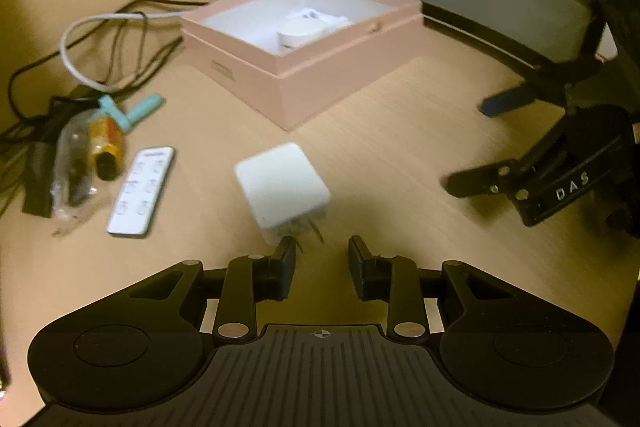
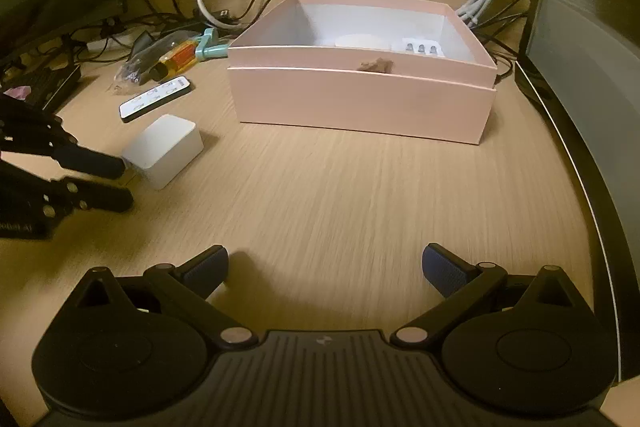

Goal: Organize rigid objects
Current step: 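Lift the white cube charger toward the pink box with the left gripper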

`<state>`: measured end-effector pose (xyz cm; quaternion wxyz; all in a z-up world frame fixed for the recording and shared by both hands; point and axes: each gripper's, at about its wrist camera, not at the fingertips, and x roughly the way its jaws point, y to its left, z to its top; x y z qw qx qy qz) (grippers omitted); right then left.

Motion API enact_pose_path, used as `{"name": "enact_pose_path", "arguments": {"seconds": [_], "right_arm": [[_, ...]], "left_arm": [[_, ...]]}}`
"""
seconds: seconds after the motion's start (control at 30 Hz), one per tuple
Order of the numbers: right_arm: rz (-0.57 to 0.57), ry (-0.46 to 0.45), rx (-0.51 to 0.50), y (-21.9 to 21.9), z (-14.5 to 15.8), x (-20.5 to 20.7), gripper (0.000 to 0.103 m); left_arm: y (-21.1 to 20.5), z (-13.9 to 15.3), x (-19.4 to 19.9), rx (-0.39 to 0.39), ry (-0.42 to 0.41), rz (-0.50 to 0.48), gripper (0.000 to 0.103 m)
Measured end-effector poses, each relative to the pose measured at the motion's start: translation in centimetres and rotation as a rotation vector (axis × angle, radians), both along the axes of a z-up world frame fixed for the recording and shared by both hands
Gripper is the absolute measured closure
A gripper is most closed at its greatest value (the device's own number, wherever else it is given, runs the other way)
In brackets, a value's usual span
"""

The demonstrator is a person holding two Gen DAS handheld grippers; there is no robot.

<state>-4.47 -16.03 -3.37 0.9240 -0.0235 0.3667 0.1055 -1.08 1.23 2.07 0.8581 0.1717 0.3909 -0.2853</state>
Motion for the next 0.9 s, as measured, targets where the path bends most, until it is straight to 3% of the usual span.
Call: {"name": "enact_pose_path", "arguments": {"seconds": [0.53, 0.63, 0.8, 0.9], "right_arm": [[0.001, -0.010, -0.018, 0.4, -0.1, -0.4, 0.000], [0.001, -0.011, -0.019, 0.4, -0.2, -0.4, 0.000], [-0.011, -0.021, -0.017, 0.4, -0.3, -0.5, 0.000], [-0.018, -0.024, -0.016, 0.4, -0.3, -0.6, 0.000]], "left_arm": [[-1.2, 0.0, 0.3, -0.066, 0.053, 0.100, 0.065], [-0.6, 1.2, 0.2, -0.091, 0.087, 0.167, 0.065], [0.5, 3.5, 1.7, -0.193, 0.020, 0.363, 0.066], [-0.6, 3.4, 2.9, -0.172, -0.014, 0.406, 0.066]]}}
